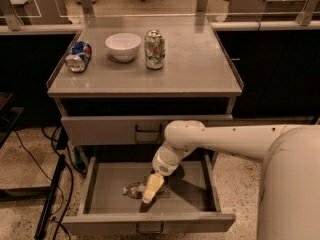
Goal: Pick water bottle from middle drawer and place on counter
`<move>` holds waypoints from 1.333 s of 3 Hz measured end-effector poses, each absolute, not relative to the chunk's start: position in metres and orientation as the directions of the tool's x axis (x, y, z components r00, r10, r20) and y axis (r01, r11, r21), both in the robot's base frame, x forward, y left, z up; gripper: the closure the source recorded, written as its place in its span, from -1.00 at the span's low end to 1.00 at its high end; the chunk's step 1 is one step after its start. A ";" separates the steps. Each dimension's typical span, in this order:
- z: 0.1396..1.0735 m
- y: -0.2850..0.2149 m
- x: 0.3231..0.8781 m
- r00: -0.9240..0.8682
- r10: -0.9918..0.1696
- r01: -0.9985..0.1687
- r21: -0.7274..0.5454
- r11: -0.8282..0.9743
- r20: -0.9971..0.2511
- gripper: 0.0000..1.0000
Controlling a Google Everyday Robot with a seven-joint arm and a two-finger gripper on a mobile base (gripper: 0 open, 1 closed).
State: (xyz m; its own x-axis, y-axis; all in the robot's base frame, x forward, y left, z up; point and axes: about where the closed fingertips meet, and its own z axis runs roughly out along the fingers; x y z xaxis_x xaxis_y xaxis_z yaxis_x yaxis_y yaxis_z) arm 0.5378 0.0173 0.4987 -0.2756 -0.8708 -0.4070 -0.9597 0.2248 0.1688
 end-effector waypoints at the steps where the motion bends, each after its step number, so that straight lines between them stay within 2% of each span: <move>1: 0.476 0.022 0.536 -0.286 -0.877 -0.956 0.181 0.233 -0.385 -1.00; 2: 0.433 0.015 0.536 -0.352 -0.879 -0.933 0.189 0.305 -0.321 -1.00; 4: 0.421 0.015 0.540 -0.366 -0.873 -0.927 0.206 0.312 -0.322 -1.00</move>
Offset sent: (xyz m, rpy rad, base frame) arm 0.0007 0.0028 -0.0697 -0.0717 0.0455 -0.0533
